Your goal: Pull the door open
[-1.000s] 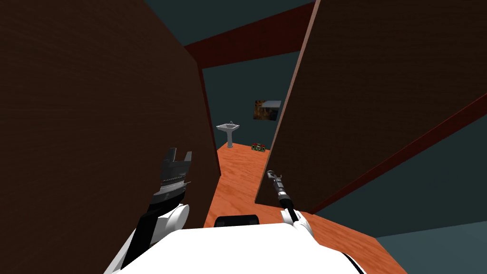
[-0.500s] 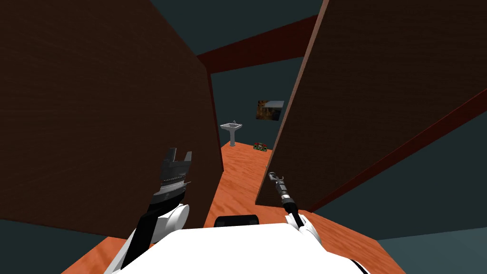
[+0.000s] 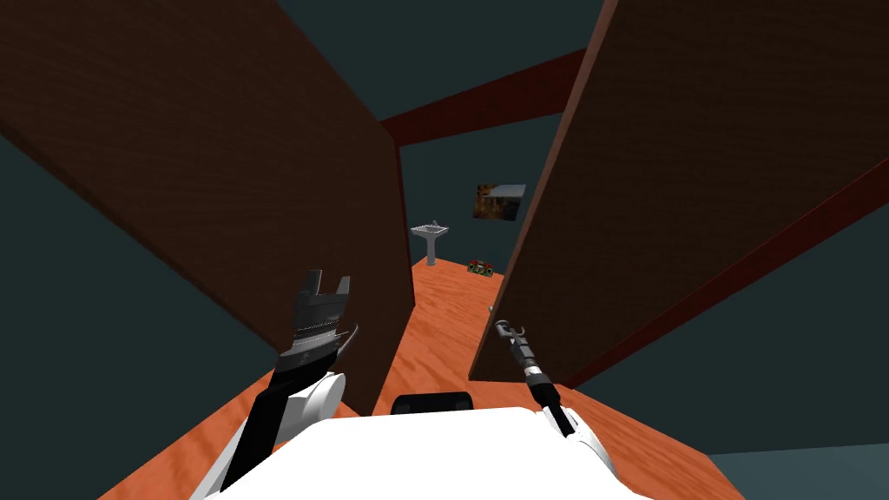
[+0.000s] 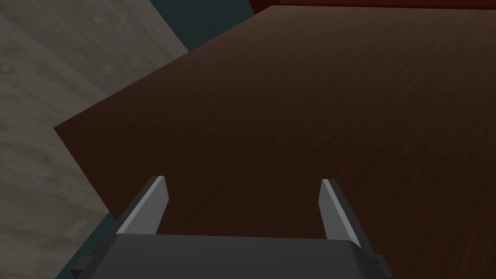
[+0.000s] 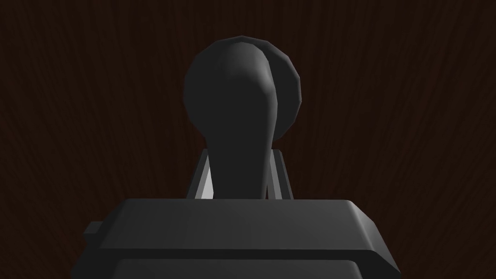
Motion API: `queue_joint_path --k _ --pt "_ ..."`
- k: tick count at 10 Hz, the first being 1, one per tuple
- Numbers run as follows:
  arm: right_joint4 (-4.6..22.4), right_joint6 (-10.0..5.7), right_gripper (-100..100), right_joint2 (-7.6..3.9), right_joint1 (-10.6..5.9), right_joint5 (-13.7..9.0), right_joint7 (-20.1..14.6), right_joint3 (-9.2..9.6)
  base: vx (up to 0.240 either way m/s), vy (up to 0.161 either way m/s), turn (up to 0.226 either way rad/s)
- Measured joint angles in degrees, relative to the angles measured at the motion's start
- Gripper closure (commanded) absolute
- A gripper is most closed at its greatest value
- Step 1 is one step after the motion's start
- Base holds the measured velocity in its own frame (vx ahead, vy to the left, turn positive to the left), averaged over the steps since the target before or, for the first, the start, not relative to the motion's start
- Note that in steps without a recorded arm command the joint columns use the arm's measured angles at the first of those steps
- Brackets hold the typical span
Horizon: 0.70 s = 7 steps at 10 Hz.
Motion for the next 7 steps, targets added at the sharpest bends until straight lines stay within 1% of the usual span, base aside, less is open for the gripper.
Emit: queue_joint_path --k 1,2,3,4,5,7 --pt "0.7 -0.59 100 -0.49 0.02 0.0 -0.6 0.18 -0.063 -0.007 0.002" --pt "2.0 -1.44 100 -0.64 -0.34 0.0 -0.6 0.21 -0.074 -0.004 0.087" --pt "3.7 -2.74 100 -1.15 -0.81 0.0 -0.7 0.27 -0.039 -0.007 0.02" --pt "3.9 -3.02 100 -1.22 -0.83 0.0 -0.7 0.27 -0.095 -0.021 0.12" --pt "3.5 -3.49 100 -1.56 -0.16 0.3 -1.0 0.17 -0.147 -0.048 0.127" --pt "4.3 -5.67 100 -2.01 0.44 0.7 -1.5 0.08 -0.144 -0.056 0.117"
